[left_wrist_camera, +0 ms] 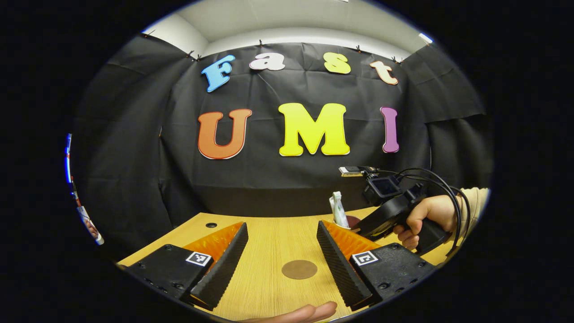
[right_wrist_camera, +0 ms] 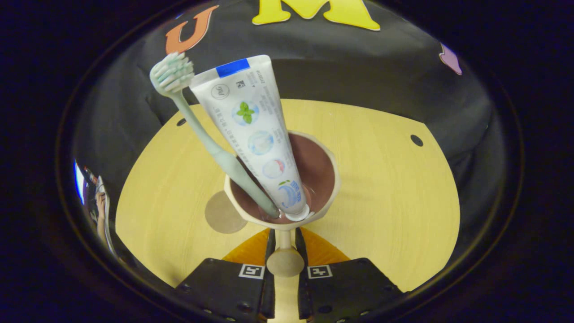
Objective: Put the toothbrush and toothpaste on the desktop into the cup, then pick up the cup and place it on the coaster on the desktop.
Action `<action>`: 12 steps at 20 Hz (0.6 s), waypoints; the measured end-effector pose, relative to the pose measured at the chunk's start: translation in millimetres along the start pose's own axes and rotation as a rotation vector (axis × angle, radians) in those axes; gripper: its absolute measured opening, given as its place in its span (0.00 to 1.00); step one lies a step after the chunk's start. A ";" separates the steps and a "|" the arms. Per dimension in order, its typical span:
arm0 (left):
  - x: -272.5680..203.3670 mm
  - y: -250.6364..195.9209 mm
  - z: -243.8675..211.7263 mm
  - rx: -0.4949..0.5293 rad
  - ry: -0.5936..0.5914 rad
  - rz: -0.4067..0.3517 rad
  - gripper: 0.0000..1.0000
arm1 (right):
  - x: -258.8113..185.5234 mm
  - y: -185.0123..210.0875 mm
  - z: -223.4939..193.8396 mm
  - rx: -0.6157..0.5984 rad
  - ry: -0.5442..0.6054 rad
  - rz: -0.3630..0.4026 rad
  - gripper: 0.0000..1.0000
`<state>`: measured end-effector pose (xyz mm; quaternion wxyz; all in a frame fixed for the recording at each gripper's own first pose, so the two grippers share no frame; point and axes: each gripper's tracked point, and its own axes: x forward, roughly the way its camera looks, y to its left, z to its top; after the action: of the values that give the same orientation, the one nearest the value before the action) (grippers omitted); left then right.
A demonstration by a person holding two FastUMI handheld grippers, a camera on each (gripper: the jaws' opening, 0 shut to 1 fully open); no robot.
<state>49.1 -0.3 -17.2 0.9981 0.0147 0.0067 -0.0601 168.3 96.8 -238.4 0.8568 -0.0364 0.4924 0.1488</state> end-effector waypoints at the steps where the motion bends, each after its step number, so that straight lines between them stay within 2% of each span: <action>1: -0.5 3.4 0.9 0.003 -0.002 0.005 0.98 | -0.1 -1.8 0.3 -0.015 0.001 0.008 0.20; 8: -9.2 12.7 13.6 0.011 -0.040 0.020 0.98 | -6.6 -14.4 0.9 -0.130 0.045 0.055 0.20; 12: -11.9 19.6 18.7 0.007 -0.054 0.031 0.98 | -22.4 -19.1 3.6 -0.159 0.074 0.047 0.19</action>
<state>39.9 20.0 2.3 0.9986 0.0164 -0.0208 -0.0451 166.3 74.5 -219.0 0.8287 -0.0980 0.5110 0.2060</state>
